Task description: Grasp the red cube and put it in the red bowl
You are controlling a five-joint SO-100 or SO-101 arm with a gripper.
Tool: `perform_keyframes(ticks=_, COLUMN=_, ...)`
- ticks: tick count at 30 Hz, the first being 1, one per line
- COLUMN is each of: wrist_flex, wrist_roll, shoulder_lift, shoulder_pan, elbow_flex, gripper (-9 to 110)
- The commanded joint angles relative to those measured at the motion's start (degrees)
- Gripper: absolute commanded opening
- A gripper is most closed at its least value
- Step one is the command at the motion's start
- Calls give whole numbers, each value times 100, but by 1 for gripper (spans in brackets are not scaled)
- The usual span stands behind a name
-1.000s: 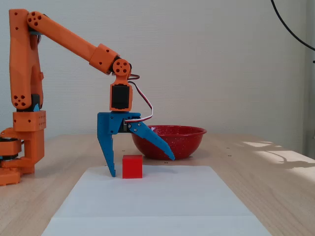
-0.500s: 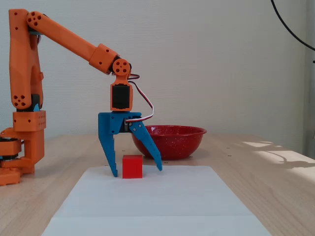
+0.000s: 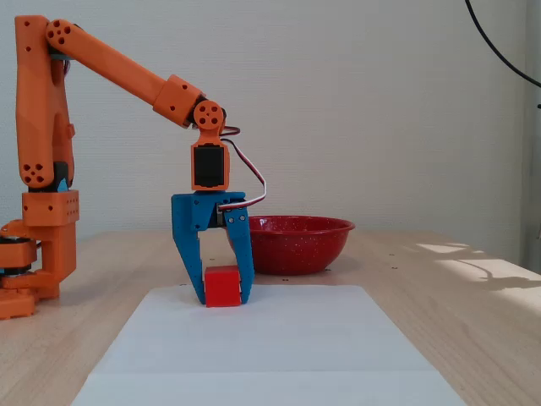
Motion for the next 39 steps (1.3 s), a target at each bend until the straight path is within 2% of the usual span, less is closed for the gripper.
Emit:
perform_keyframes(ticks=1, wrist_flex=35, wrist_roll=62, shoulder_lift=343, shoulder_pan=-79, elbow_flex=-158, gripper=0)
perform_keyframes(ticks=13, wrist_flex=2470, wrist_roll=-633, shoulder_lift=571, shoulder_pan=-79, elbow_flex=-2259, gripper=0)
perform_keyframes(ticks=23, wrist_flex=3867, wrist_roll=-1037, shoulder_lift=554, shoulder_pan=308, elbow_flex=-4509, gripper=0)
perform_keyframes(ticks=30, wrist_flex=3841, wrist_roll=-1178, shoulder_lift=466, shoulder_pan=1063, elbow_flex=-5511, gripper=0)
perform_keyframes(ticks=39, wrist_flex=2716, wrist_roll=-1362, shoulder_lift=343, shoulder_pan=2232, elbow_flex=-5836, gripper=0)
